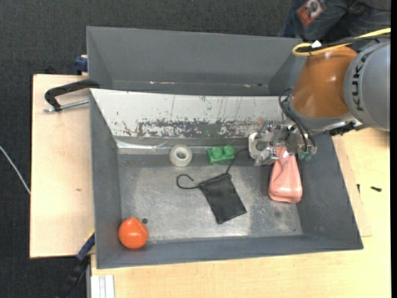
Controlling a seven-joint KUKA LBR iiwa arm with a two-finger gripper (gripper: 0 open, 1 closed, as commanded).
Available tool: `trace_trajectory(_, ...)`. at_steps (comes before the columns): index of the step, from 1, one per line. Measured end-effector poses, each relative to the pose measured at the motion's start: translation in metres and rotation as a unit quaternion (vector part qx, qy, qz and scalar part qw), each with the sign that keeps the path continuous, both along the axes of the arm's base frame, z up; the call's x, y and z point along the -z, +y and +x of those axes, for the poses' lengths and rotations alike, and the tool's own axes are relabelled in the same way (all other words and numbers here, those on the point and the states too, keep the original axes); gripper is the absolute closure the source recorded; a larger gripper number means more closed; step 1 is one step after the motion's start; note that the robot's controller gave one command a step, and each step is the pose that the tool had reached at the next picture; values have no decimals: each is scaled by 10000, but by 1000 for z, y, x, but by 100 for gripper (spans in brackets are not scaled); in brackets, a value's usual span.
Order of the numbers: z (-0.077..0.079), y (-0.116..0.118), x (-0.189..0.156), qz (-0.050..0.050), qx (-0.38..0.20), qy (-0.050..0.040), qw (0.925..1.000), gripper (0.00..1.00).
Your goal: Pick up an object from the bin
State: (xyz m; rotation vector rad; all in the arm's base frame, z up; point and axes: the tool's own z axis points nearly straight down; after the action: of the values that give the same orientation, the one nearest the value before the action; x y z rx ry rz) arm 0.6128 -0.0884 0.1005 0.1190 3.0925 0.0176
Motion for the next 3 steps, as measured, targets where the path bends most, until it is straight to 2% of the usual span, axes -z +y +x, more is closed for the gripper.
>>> trace_trajectory(3,0,0,0,-1,0,0,10000,100)
